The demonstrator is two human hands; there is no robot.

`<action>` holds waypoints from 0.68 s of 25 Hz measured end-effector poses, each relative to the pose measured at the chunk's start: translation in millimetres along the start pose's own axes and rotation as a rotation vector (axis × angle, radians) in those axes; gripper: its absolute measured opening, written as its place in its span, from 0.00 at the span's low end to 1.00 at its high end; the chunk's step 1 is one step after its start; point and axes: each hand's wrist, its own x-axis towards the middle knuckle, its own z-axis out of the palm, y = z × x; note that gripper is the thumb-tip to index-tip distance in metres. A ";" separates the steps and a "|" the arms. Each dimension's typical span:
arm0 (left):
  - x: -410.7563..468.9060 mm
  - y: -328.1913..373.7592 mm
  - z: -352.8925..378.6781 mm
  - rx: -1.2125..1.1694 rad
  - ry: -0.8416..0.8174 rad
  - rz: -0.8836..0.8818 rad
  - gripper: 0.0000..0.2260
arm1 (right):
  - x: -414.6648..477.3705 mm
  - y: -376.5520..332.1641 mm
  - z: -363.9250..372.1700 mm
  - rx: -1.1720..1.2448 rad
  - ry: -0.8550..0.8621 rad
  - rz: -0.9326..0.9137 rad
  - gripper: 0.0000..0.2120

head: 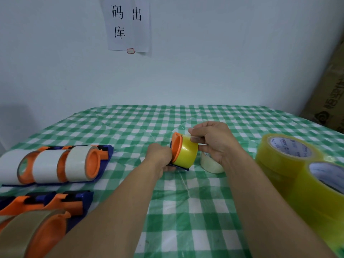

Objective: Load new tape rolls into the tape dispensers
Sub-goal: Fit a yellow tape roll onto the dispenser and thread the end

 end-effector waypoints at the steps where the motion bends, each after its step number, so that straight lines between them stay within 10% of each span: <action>1: 3.1 -1.1 0.6 0.018 0.008 0.004 0.09 | 0.1 0.4 0.2 -0.009 0.000 -0.003 0.07; 17: 24.1 -12.3 -2.9 0.201 0.044 0.044 0.05 | -5.7 3.8 12.9 0.009 -0.084 0.002 0.06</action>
